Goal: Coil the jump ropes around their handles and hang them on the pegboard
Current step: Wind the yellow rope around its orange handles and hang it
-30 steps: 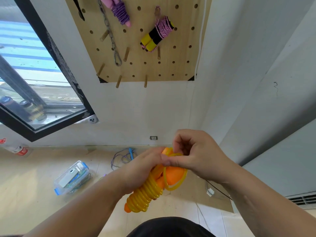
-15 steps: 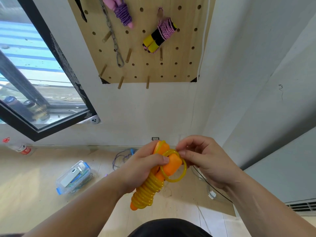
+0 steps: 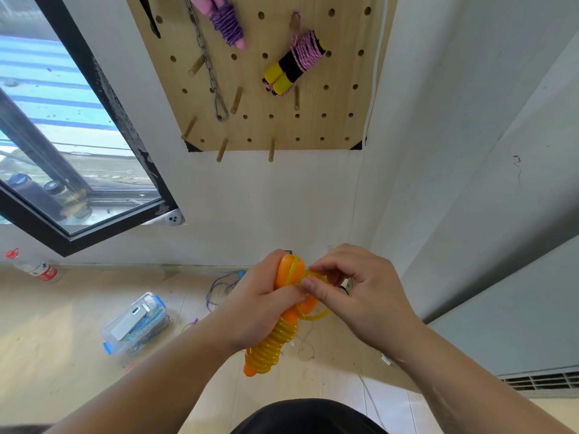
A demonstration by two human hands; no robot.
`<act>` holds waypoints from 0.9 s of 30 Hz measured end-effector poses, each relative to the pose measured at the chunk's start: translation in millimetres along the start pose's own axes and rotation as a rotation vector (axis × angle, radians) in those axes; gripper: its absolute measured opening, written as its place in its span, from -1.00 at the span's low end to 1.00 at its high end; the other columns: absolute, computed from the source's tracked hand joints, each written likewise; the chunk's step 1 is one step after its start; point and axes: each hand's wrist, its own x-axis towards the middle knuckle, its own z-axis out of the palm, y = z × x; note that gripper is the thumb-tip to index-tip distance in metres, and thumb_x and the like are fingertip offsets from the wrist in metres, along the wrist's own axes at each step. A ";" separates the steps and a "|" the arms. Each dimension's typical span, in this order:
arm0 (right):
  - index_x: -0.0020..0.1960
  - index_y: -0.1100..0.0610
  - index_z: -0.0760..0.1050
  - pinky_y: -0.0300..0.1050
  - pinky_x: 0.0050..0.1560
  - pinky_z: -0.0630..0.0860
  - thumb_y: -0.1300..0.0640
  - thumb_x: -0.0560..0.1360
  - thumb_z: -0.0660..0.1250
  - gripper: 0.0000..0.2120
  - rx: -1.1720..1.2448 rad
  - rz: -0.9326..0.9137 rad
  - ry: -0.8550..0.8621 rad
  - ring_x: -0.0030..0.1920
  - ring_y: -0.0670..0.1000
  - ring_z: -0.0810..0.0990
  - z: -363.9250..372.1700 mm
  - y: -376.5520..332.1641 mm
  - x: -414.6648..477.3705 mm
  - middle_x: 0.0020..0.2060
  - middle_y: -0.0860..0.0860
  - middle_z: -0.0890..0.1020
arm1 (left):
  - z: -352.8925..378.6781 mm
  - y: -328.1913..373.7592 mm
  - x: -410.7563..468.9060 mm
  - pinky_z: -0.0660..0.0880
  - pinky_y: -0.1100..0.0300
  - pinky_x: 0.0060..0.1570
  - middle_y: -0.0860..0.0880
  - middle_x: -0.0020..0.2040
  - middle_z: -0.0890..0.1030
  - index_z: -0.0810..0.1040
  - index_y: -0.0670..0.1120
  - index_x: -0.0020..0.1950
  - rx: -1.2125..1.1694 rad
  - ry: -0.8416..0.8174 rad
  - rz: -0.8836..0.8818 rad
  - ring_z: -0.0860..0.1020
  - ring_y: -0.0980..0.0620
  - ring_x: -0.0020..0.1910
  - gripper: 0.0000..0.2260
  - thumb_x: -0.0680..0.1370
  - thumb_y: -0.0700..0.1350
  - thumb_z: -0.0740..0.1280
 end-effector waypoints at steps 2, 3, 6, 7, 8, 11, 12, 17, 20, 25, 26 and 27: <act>-0.05 -0.11 0.66 -0.28 -0.15 0.51 -0.28 0.46 0.35 -0.72 -0.002 0.026 -0.018 -0.08 -0.07 0.59 2.5 -1.7 -1.5 -0.21 -0.22 0.61 | 2.6 -1.0 -0.9 0.55 0.26 -0.22 0.11 -0.17 0.60 0.48 0.13 0.06 0.012 0.033 0.028 0.62 0.11 -0.18 -0.75 0.43 0.14 0.35; -0.06 -0.13 0.65 -0.29 -0.15 0.51 -0.30 0.47 0.32 -0.72 0.012 0.045 -0.031 -0.08 -0.07 0.59 4.3 -2.8 -3.0 -0.22 -0.22 0.61 | 4.6 -0.6 -1.6 0.55 0.26 -0.23 0.12 -0.17 0.60 0.48 0.13 0.05 0.022 0.043 0.048 0.62 0.11 -0.18 -0.75 0.43 0.14 0.35; -0.12 -0.10 0.64 -0.29 -0.20 0.48 -0.20 0.52 0.36 -0.79 0.188 0.147 -0.049 -0.15 -0.03 0.59 9.7 -7.3 -7.1 -0.27 -0.13 0.62 | 8.8 3.4 -2.5 0.57 0.26 -0.23 0.08 -0.18 0.60 0.49 0.11 0.00 0.023 0.050 0.097 0.61 0.12 -0.21 -0.76 0.40 0.14 0.38; -0.13 -0.06 0.64 -0.25 -0.22 0.51 -0.13 0.55 0.38 -0.81 0.257 0.190 -0.056 -0.18 -0.01 0.59 10.7 -8.8 -7.7 -0.28 -0.08 0.63 | 8.5 4.6 -2.0 0.57 0.23 -0.23 0.04 -0.18 0.59 0.49 0.09 -0.02 0.009 0.042 0.107 0.60 0.09 -0.21 -0.73 0.36 0.16 0.38; -0.14 -0.03 0.65 -0.17 -0.22 0.54 -0.08 0.56 0.38 -0.82 0.303 0.227 -0.063 -0.21 0.00 0.60 11.7 -10.4 -7.9 -0.29 -0.04 0.63 | 7.5 5.1 -1.8 0.57 0.19 -0.22 -0.02 -0.19 0.58 0.49 0.06 -0.03 -0.019 0.023 0.119 0.59 0.06 -0.22 -0.69 0.33 0.17 0.36; -0.12 0.00 0.67 -0.17 -0.16 0.58 -0.04 0.55 0.38 -0.84 0.410 0.330 -0.071 -0.18 0.00 0.63 13.8 -15.8 -6.5 -0.27 0.00 0.65 | 3.6 4.5 -1.0 0.52 0.06 -0.20 -0.15 -0.19 0.54 0.47 -0.05 -0.05 -0.131 -0.017 0.146 0.54 -0.03 -0.21 -0.64 0.33 0.19 0.28; -0.11 0.01 0.67 -0.19 -0.13 0.58 -0.02 0.55 0.38 -0.84 0.457 0.366 -0.069 -0.17 -0.01 0.63 13.7 -17.0 -5.4 -0.25 0.01 0.66 | 3.7 4.5 -0.6 0.52 0.08 -0.20 -0.09 -0.20 0.54 0.48 -0.01 -0.06 -0.133 -0.007 0.143 0.54 0.00 -0.21 -0.67 0.35 0.20 0.27; -0.10 0.09 0.68 -0.13 -0.12 0.58 0.02 0.54 0.44 -0.85 0.540 0.451 -0.153 -0.19 -0.03 0.64 3.7 -13.0 4.2 -0.23 0.08 0.68 | 10.5 3.2 1.4 0.54 0.13 -0.17 0.07 -0.24 0.54 0.48 0.14 -0.15 -0.149 0.064 0.129 0.53 0.08 -0.23 -0.78 0.45 0.27 0.26; -0.09 0.12 0.69 -0.03 -0.08 0.62 -0.14 0.37 0.51 -0.67 0.569 0.480 -0.261 -0.17 0.02 0.66 -3.2 -8.5 9.2 -0.19 0.14 0.70 | 14.3 2.2 2.8 0.56 0.06 -0.17 0.02 -0.24 0.55 0.49 0.08 -0.15 -0.205 0.085 0.091 0.54 0.04 -0.23 -0.80 0.53 0.18 0.26; -0.07 0.04 0.63 -0.18 -0.16 0.60 -0.10 0.31 0.61 -0.68 0.346 0.442 -0.325 -0.20 -0.08 0.66 3.7 -10.4 10.6 -0.23 -0.02 0.65 | 17.1 5.9 9.3 0.56 0.15 -0.22 0.05 -0.25 0.58 0.51 -0.02 -0.08 -0.265 0.122 0.030 0.59 0.08 -0.24 -0.79 0.61 0.09 0.31; -0.06 0.02 0.62 -0.19 -0.18 0.59 -0.10 0.32 0.61 -0.68 0.326 0.451 -0.303 -0.20 -0.10 0.65 6.0 -10.4 11.1 -0.24 -0.05 0.65 | 15.5 6.9 11.7 0.55 0.14 -0.21 0.06 -0.26 0.57 0.51 -0.01 -0.09 -0.257 0.119 0.033 0.58 0.08 -0.24 -0.79 0.58 0.11 0.31; -0.05 0.01 0.61 -0.19 -0.18 0.60 -0.10 0.33 0.61 -0.68 0.326 0.461 -0.279 -0.21 -0.11 0.64 7.0 -11.2 11.8 -0.24 -0.07 0.64 | 13.6 8.7 14.4 0.54 0.13 -0.21 0.06 -0.26 0.56 0.51 0.01 -0.11 -0.248 0.113 0.033 0.57 0.08 -0.24 -0.80 0.54 0.12 0.32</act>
